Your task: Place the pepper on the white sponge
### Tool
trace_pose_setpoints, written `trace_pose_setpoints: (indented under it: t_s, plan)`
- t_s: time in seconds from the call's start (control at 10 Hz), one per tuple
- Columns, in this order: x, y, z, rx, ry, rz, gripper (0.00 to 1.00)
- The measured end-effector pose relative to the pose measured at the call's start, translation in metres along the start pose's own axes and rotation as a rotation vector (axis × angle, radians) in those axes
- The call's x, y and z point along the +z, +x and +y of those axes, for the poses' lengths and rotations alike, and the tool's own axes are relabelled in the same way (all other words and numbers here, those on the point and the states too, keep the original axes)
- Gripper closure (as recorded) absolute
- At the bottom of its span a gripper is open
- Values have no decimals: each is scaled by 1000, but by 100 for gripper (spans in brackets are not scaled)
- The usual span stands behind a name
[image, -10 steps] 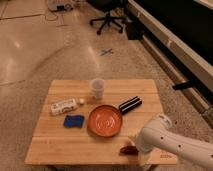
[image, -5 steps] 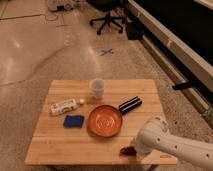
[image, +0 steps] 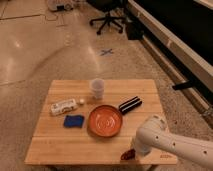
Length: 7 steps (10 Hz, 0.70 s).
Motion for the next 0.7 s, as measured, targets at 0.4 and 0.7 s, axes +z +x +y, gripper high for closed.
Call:
trace_pose_setpoints:
  t_s: [0.4,0.7]
  plan:
    - [-7,3,3,-1,-6,1,85]
    - [-46,33,36,-57,-49,14,85]
